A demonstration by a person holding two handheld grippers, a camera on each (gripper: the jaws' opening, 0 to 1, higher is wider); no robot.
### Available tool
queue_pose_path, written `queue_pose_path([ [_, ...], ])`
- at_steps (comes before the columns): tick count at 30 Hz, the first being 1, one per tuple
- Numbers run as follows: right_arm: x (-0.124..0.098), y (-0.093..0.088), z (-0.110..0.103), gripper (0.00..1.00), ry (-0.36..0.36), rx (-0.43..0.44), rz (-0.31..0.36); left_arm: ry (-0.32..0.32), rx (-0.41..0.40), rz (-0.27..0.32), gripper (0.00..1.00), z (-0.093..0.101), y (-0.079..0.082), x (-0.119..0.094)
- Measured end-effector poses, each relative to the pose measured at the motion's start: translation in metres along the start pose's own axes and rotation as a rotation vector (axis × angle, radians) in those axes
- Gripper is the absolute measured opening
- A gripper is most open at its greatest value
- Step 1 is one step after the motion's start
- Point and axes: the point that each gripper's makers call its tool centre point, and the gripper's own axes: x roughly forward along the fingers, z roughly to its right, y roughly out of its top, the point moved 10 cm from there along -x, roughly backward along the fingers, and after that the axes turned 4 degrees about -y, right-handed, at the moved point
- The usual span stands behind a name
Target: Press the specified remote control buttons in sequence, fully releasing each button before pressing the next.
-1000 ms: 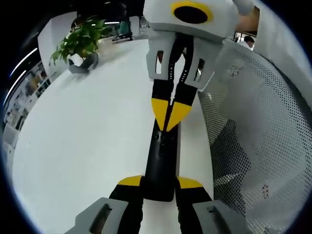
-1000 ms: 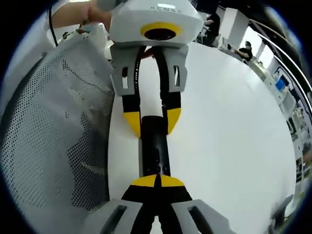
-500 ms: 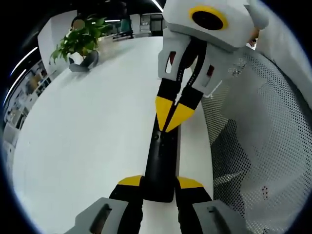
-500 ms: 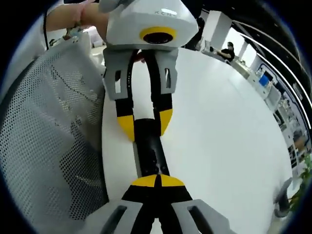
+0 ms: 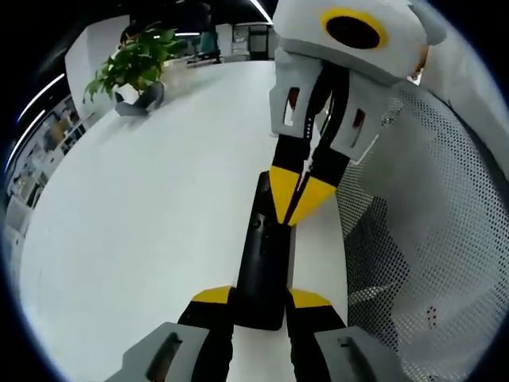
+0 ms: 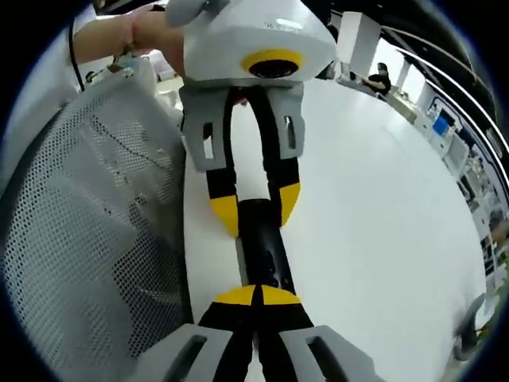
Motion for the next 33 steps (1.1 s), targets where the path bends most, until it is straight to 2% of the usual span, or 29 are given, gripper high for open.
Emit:
queue_pose_path([
  [2, 0.001, 0.002, 0.000, 0.00, 0.002, 0.014, -0.011, 0.000, 0.001, 0.000, 0.25, 0.000, 0.000, 0.000],
  [9, 0.004, 0.008, -0.005, 0.00, -0.008, -0.126, -0.056, 0.000, 0.004, -0.005, 0.25, 0.000, 0.001, 0.000],
  [16, 0.005, 0.006, -0.003, 0.00, 0.001, -0.055, -0.034, -0.004, 0.014, -0.015, 0.25, 0.000, 0.002, 0.000],
  [17, 0.005, 0.004, -0.002, 0.00, 0.007, -0.029, -0.022, -0.004, 0.013, -0.016, 0.25, 0.000, 0.002, 0.000],
  [20, 0.003, 0.000, 0.004, 0.00, 0.044, 0.132, 0.031, -0.004, 0.008, -0.009, 0.25, 0.000, 0.001, 0.000],
  [21, 0.003, -0.001, 0.005, 0.00, 0.049, 0.154, 0.032, -0.004, 0.007, -0.006, 0.25, 0.000, 0.001, 0.000],
  [24, 0.001, 0.000, 0.011, 0.00, 0.043, 0.146, 0.010, -0.001, 0.001, 0.003, 0.25, 0.000, 0.000, 0.000],
  [26, 0.000, 0.000, 0.015, 0.00, 0.013, 0.127, -0.004, 0.000, 0.001, 0.006, 0.25, 0.000, -0.001, 0.000],
  [30, -0.001, 0.001, 0.020, 0.00, 0.035, 0.150, 0.009, -0.001, 0.002, 0.008, 0.25, 0.000, -0.001, 0.000],
  [32, 0.004, 0.001, 0.017, 0.00, 0.059, 0.128, -0.014, -0.002, 0.002, 0.011, 0.25, -0.001, -0.001, 0.000],
  [33, 0.003, 0.002, 0.018, 0.00, 0.044, 0.110, -0.010, -0.002, 0.005, 0.013, 0.25, 0.000, -0.001, 0.000],
])
